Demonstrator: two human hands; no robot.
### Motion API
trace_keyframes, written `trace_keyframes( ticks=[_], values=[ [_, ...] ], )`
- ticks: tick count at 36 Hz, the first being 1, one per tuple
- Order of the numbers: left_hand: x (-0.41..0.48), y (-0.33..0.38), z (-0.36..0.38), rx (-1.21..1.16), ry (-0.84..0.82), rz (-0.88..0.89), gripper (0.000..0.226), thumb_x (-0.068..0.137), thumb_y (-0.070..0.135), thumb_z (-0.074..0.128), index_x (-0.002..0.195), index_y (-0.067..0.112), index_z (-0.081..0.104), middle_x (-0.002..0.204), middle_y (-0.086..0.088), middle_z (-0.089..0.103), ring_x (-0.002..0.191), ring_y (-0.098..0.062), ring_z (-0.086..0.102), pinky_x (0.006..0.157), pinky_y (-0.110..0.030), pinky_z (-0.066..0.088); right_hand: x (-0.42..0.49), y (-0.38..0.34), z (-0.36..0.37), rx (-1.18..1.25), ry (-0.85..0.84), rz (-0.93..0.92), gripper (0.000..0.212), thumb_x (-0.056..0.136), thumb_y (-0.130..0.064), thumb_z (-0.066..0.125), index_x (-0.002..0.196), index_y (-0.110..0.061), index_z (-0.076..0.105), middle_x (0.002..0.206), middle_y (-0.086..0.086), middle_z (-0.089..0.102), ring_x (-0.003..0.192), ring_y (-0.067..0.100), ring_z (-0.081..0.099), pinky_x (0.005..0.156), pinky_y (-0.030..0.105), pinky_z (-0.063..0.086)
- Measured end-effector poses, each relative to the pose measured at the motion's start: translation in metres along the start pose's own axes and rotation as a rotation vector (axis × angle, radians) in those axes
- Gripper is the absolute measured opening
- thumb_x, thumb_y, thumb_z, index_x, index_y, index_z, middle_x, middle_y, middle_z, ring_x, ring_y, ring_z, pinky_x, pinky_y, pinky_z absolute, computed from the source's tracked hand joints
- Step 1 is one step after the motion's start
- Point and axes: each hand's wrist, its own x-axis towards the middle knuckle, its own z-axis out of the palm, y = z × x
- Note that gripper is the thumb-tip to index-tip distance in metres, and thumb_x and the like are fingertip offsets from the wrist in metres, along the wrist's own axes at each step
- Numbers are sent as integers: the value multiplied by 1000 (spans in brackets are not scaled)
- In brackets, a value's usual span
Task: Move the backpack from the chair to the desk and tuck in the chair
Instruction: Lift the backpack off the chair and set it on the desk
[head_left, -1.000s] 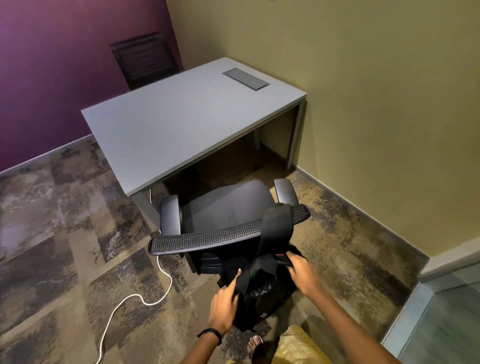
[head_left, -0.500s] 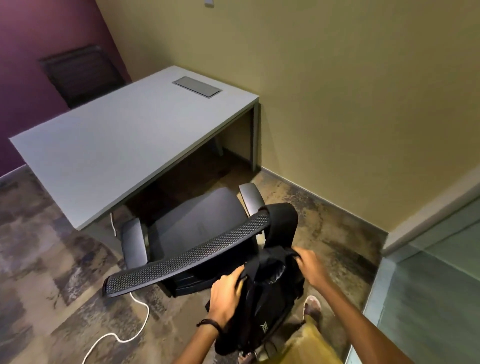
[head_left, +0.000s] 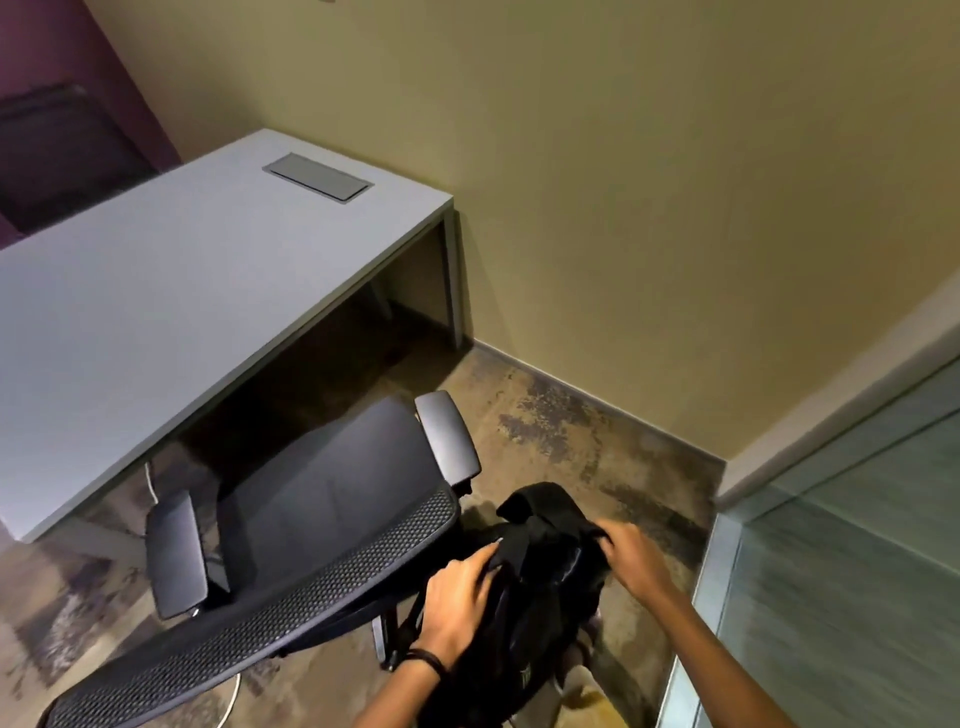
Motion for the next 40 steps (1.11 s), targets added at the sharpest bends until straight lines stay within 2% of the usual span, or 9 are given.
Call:
trace_keyframes(
  ticks=[3, 6, 15, 21, 26, 28, 33, 37, 40],
  values=[
    [26, 16, 3, -9, -3, -3, 37, 95, 34, 43, 132, 37, 46, 121, 5, 67, 111, -15, 61, 90, -30, 48, 22, 13, -17, -2, -16, 17, 30, 90, -5, 48, 110, -16, 67, 102, 6, 73, 93, 22, 67, 65, 20, 42],
    [56, 33, 6, 20, 6, 5, 38, 95, 34, 42, 133, 37, 45, 121, 6, 67, 110, -15, 60, 88, -29, 46, 46, 23, -35, -16, -21, 26, 30, 90, -8, 47, 109, -20, 67, 102, 3, 73, 94, 21, 66, 55, 10, 36],
    [139, 82, 5, -16, 62, -30, 40, 97, 32, 40, 137, 33, 41, 124, 3, 64, 111, -18, 59, 90, -32, 45, 130, 45, -94, 74, -19, -13, 26, 90, -8, 49, 104, -18, 69, 99, 5, 73, 96, 22, 66, 83, 40, 53],
    [187, 112, -10, -115, 147, -55, 38, 97, 29, 44, 135, 29, 45, 124, 1, 64, 111, -18, 59, 95, -36, 46, 183, 40, -132, 111, 79, -66, 25, 86, 0, 54, 102, -10, 71, 99, 8, 73, 95, 22, 66, 82, 38, 52],
    [223, 136, -32, -167, 243, -54, 34, 96, 26, 47, 129, 28, 53, 125, 2, 65, 114, -19, 59, 99, -31, 45, 218, 20, -168, 94, 152, -127, 25, 85, 1, 57, 102, -10, 71, 99, 8, 73, 93, 22, 66, 77, 26, 44],
    [237, 144, -42, -191, 305, -56, 32, 95, 23, 49, 125, 30, 56, 120, 3, 68, 110, -18, 61, 95, -25, 44, 234, 11, -182, 73, 178, -148, 24, 86, 1, 56, 101, -9, 71, 98, 9, 74, 91, 24, 66, 74, 24, 39],
    [279, 154, -72, -195, 397, -71, 32, 91, 25, 49, 120, 27, 60, 116, -2, 70, 106, -24, 64, 90, -33, 49, 278, -10, -210, -53, 218, -213, 22, 91, -8, 52, 106, -14, 68, 103, 5, 71, 93, 24, 64, 71, 23, 36],
    [321, 151, -99, -116, 481, -97, 29, 89, 21, 57, 116, 27, 63, 110, -2, 73, 100, -25, 65, 79, -25, 43, 317, -39, -231, -66, 269, -306, 15, 91, -9, 54, 97, -14, 67, 92, 5, 70, 84, 25, 64, 65, 23, 32],
    [350, 146, -121, -91, 500, -111, 28, 90, 24, 55, 117, 30, 62, 110, -3, 73, 101, -27, 66, 83, -36, 49, 346, -59, -244, -81, 283, -365, 14, 90, -10, 55, 94, -15, 67, 88, 4, 70, 79, 24, 63, 60, 24, 30]
  ],
)
